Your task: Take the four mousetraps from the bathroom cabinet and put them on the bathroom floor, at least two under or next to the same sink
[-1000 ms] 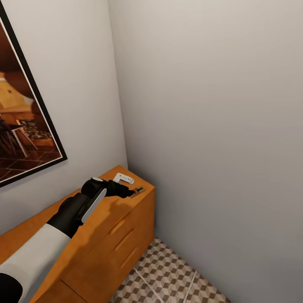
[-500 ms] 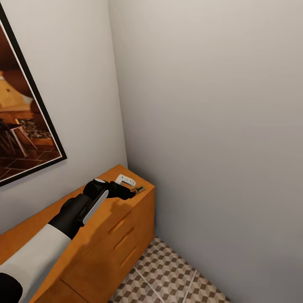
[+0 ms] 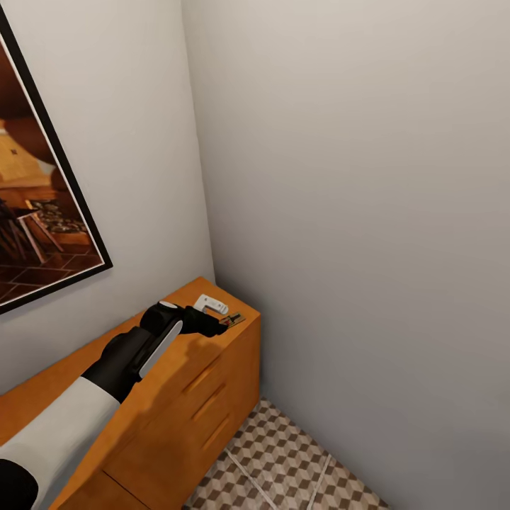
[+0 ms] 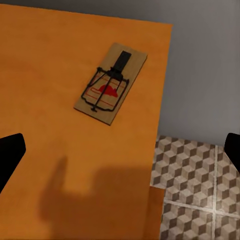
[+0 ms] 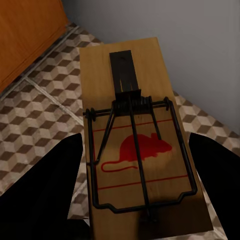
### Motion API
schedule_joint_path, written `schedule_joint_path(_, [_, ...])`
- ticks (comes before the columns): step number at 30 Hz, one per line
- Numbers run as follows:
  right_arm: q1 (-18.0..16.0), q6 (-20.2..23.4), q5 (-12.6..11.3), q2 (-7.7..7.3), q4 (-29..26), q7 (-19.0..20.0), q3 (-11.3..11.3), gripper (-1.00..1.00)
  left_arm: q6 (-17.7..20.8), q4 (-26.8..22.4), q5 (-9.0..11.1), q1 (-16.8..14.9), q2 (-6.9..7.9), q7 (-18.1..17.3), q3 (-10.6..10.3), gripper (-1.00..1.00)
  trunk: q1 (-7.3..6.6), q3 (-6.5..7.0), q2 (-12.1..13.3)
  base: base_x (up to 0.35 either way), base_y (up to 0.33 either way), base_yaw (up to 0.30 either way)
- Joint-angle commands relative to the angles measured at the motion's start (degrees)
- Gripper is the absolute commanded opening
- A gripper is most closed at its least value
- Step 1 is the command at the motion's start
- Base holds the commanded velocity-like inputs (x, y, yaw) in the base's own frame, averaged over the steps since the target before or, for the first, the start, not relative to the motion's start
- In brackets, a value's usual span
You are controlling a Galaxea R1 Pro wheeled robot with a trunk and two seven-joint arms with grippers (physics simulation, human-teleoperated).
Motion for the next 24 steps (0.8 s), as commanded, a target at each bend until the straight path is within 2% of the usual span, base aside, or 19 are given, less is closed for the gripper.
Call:
schedule_joint_path(1, [-0.04,-0.16,-0.24,0.01,0.05,-0.27,0.42,-1.00,0.18,0.00,-0.06,-0.07,0.05,-0.14,-0.11,1.00,0.03,-0.12,-0.12,0.000,0.000,0.000])
schedule_joint_path(8, [-0.03,-0.16,-0.24,0.01,0.05,-0.28,0.42,-1.00,0.17,0.12,-0.06,-0.07,0.05,-0.14,-0.79,1.00,0.03,-0.12,-0.12,0.000,-0.061,0.000])
schedule_joint_path(24, [0.00,-0.16,-0.24,0.01,0.05,-0.29,0.42,-1.00,0.17,0.18,-0.06,-0.07,0.05,-0.14,-0.87,1.00,0.03,-0.12,-0.12,0.000,-0.009,0.000])
